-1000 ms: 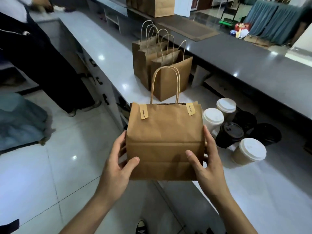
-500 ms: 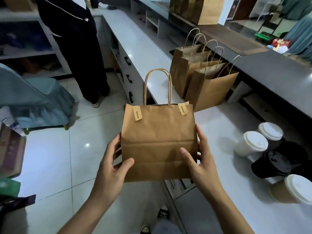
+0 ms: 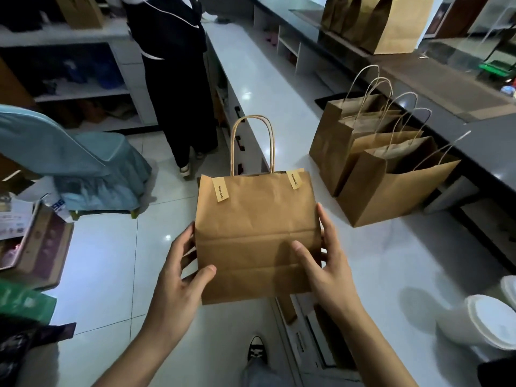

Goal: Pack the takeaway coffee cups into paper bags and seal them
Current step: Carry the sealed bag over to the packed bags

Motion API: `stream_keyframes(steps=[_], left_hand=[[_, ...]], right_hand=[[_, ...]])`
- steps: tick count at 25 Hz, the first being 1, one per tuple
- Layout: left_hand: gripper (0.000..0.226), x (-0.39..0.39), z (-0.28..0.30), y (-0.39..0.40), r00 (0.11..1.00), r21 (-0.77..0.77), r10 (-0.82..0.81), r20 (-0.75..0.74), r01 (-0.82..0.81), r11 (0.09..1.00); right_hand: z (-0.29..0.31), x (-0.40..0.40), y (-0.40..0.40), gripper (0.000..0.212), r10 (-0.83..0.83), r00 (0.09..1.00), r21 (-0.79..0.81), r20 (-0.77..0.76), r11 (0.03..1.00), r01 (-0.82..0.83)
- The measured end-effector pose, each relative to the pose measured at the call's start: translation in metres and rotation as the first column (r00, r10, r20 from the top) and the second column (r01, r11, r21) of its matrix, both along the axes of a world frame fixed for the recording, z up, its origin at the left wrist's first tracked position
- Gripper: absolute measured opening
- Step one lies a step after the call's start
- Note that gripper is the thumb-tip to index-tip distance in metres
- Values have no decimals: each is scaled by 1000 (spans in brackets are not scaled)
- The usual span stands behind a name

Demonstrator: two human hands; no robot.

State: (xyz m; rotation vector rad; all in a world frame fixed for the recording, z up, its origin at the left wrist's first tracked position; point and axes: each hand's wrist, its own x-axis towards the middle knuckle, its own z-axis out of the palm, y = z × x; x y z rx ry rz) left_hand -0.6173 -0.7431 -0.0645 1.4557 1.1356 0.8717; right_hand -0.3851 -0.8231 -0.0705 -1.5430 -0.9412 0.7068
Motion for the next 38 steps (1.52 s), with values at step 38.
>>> stream_keyframes(steps=[38], left_hand=[[65, 77, -10, 464, 999, -61, 32, -5, -32, 998]], right_hand=[[-11, 77, 468, 71, -30, 999, -74, -23, 997, 28]])
